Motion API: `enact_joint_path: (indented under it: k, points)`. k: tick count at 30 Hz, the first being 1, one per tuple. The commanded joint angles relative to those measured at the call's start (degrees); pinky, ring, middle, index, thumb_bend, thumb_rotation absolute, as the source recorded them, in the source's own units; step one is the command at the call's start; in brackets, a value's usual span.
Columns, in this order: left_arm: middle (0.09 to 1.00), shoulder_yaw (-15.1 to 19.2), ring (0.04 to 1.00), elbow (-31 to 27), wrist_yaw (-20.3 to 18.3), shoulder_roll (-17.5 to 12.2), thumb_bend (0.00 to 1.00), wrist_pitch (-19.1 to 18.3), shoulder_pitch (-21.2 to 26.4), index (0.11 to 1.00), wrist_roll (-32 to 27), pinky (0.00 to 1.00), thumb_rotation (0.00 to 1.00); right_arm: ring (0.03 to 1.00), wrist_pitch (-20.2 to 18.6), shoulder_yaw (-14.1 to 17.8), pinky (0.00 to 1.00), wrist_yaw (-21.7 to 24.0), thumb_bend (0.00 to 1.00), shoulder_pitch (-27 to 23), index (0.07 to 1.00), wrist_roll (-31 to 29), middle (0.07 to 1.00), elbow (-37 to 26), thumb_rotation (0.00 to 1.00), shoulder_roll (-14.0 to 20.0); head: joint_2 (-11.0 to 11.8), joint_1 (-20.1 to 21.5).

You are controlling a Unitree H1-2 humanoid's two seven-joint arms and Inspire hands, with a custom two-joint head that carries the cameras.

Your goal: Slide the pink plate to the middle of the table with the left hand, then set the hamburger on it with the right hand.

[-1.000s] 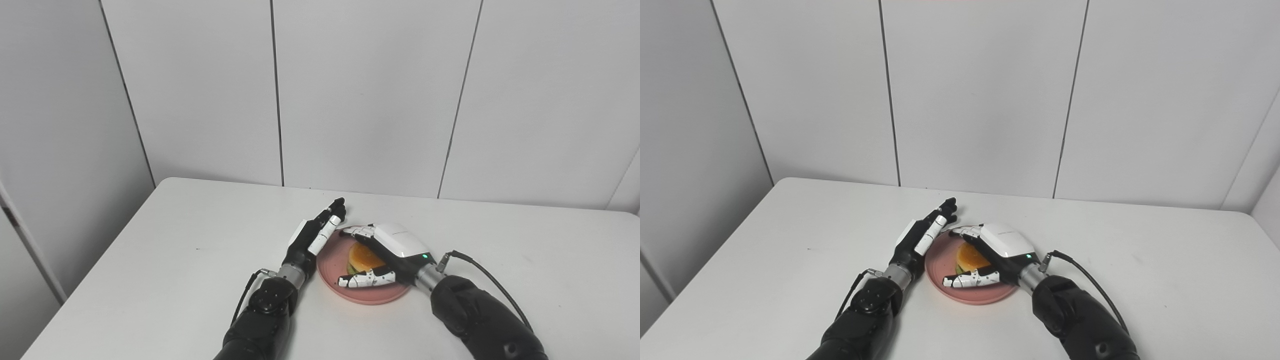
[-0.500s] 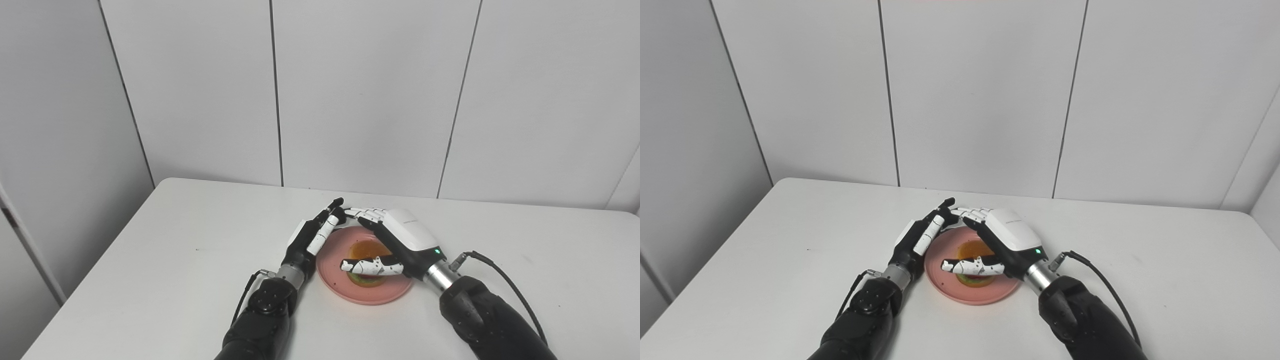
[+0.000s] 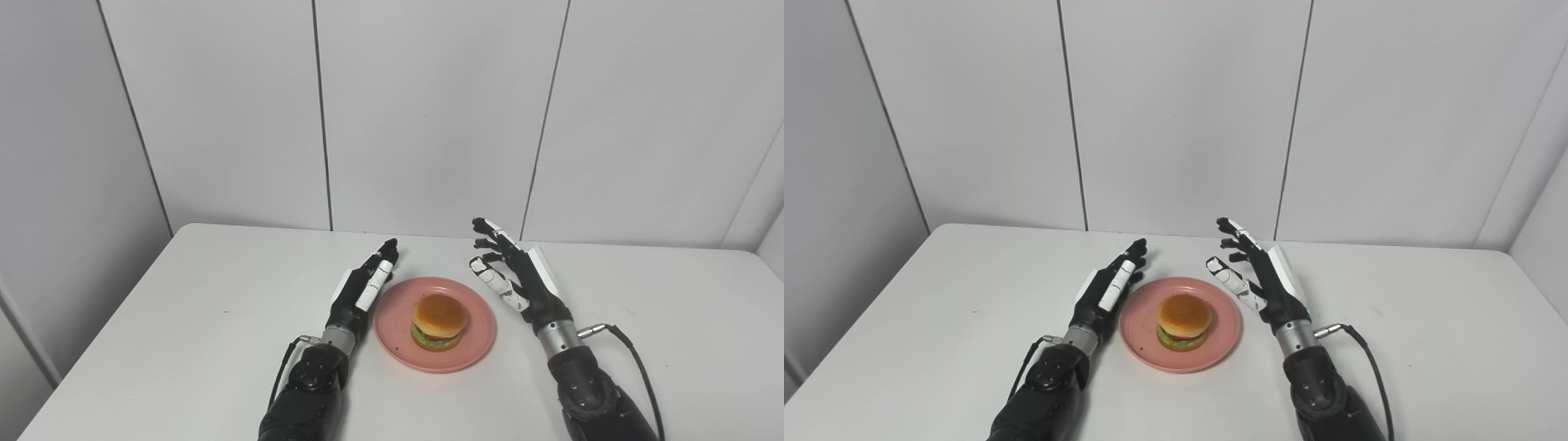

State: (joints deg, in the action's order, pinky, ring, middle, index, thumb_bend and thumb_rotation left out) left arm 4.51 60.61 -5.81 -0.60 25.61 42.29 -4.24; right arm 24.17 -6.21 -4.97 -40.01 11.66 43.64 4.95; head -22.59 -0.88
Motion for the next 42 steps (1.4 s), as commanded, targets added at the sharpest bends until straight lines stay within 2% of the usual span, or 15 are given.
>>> enact_joint_path:
  k: [1, 4, 7, 12, 19, 22, 28, 42]
  points:
    - [0.978, 0.7, 0.964, 0.7, 1.1, -0.6, 0.86, 1.2, -1.6, 0.884, -0.6, 0.96, 0.87, 0.818, 2.7, 2.3, 0.75, -0.4, 0.79, -3.0, 0.892, -4.7, 0.886, 1.7, 1.00, -1.6, 0.0, 0.0]
    - [0.980, 2.0, 0.959, 1.0, 1.5, -0.8, 0.87, 1.3, -1.0, 0.890, -1.8, 0.95, 0.87, 0.847, 2.7, 5.6, 0.82, 1.1, 0.85, -3.9, 0.912, -9.7, 0.901, 6.0, 1.00, -3.2, -0.1, 0.0]
    - [0.982, 3.1, 0.960, 1.3, 2.6, -0.9, 0.88, 1.2, -0.9, 0.896, -2.4, 0.95, 0.86, 0.851, 2.6, 8.0, 0.84, 1.4, 0.84, -4.5, 0.906, -12.7, 0.899, 8.7, 1.00, -4.2, -0.1, 0.2]
    - [0.998, 3.8, 0.988, 1.3, 5.5, -0.3, 0.90, 1.3, -1.8, 0.941, -1.8, 0.99, 0.93, 0.864, 2.3, 10.8, 0.88, 1.4, 0.82, -4.6, 0.914, -16.0, 0.899, 11.4, 1.00, -5.7, -0.1, 0.1]
    - [1.000, 3.4, 1.000, 1.5, 7.4, 0.5, 0.90, 1.3, -2.1, 0.979, -1.6, 1.00, 0.94, 0.939, 2.3, 12.0, 0.96, 1.7, 0.76, -3.9, 0.933, -17.5, 0.944, 13.1, 1.00, -6.5, -0.4, 0.0]
    - [1.000, 3.3, 1.000, 1.6, 8.2, 0.6, 0.90, 1.2, -1.8, 0.975, -1.6, 1.00, 0.94, 0.939, 2.2, 12.3, 0.96, 1.7, 0.76, -4.1, 0.932, -17.9, 0.944, 14.1, 1.00, -6.5, -0.5, -0.2]
    - [1.000, 4.5, 1.000, 1.5, 12.7, 1.8, 0.89, 0.1, -1.1, 0.996, -2.3, 1.00, 0.95, 0.922, 2.3, 11.8, 0.95, 1.8, 0.79, -4.0, 0.909, -17.2, 0.929, 14.6, 1.00, -6.2, -0.7, -0.6]
    - [1.000, 4.6, 1.000, 0.8, 13.5, 2.6, 0.90, -0.3, -1.2, 1.000, -2.6, 1.00, 0.94, 0.905, 2.0, 11.7, 0.95, 2.5, 0.80, -4.2, 0.900, -17.0, 0.921, 15.4, 1.00, -5.3, -0.8, -0.7]
